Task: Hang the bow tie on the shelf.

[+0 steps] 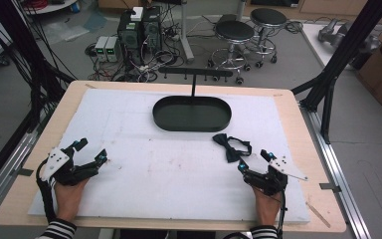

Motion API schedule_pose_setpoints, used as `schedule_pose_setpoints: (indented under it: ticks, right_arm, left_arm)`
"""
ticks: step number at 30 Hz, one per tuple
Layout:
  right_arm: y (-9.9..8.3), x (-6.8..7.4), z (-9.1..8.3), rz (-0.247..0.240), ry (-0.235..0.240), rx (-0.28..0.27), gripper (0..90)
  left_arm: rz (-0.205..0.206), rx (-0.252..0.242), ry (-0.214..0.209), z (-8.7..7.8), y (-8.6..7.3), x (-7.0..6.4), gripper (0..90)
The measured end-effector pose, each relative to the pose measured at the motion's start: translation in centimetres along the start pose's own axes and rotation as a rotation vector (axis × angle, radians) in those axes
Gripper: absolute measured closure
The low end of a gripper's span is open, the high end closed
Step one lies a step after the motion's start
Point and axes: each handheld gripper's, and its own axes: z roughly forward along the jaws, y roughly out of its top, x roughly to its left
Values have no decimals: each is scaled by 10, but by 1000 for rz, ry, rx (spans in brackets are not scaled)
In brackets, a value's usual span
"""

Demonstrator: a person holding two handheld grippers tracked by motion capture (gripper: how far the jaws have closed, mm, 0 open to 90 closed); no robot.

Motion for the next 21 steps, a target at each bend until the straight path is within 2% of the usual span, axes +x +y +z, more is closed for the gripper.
schedule_pose_setpoints:
  ticks: [10,14,21]
  right_arm:
    - [0,0,0,13,2,2,108]
    - [0,2,0,-21,-7,2,108]
    - [0,1,0,-9,1,3,108]
  left_arm:
    - [0,9,3,1,0,0,166]
    - [5,8,0,1,0,0,161]
    - [4,5,-1,1,0,0,161]
